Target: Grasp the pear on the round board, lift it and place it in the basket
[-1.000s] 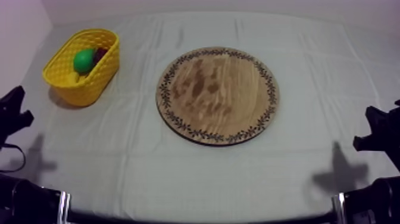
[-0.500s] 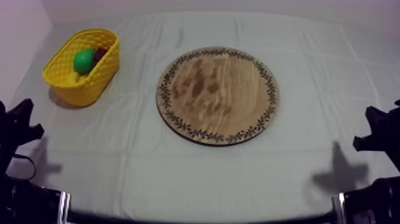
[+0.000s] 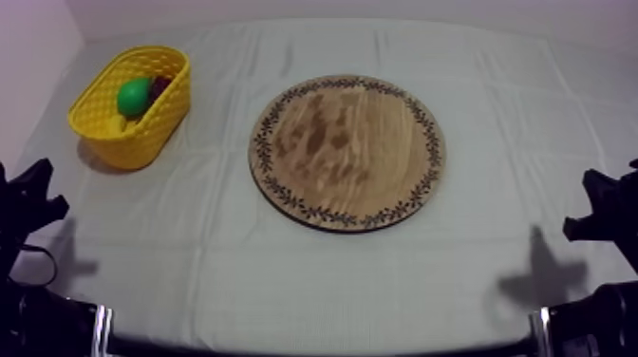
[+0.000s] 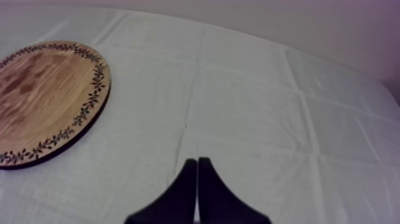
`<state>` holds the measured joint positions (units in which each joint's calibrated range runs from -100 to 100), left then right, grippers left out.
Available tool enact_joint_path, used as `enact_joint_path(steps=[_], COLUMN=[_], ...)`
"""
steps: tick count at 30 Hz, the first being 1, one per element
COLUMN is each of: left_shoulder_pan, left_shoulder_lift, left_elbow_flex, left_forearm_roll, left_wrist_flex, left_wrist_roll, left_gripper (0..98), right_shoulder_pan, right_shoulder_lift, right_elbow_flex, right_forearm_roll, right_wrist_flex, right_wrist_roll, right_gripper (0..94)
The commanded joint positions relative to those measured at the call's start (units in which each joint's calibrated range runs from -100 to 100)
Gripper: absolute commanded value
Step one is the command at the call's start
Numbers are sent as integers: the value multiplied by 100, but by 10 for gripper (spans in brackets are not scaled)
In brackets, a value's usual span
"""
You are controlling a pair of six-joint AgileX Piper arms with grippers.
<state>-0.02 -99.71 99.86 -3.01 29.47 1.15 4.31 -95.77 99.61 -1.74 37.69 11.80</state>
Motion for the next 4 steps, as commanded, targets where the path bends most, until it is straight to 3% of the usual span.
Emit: enact_joint_path(steps=[1, 4], left_shoulder_pan=[-20, -43], left_shoulder_lift=[-3, -3], left_elbow_flex=[3, 3], left_forearm_roll=[-4, -7], left_wrist_flex=[15, 23], left_wrist_roll=[-16, -81], left_gripper=[0, 0], right_shoulder_pan=[-2, -2], right_shoulder_lift=[1, 1], right_elbow_flex=[5, 5], right_forearm_roll=[1, 1], right_wrist_flex=[5, 5], right_wrist_roll=[0, 0], right_gripper=[5, 5])
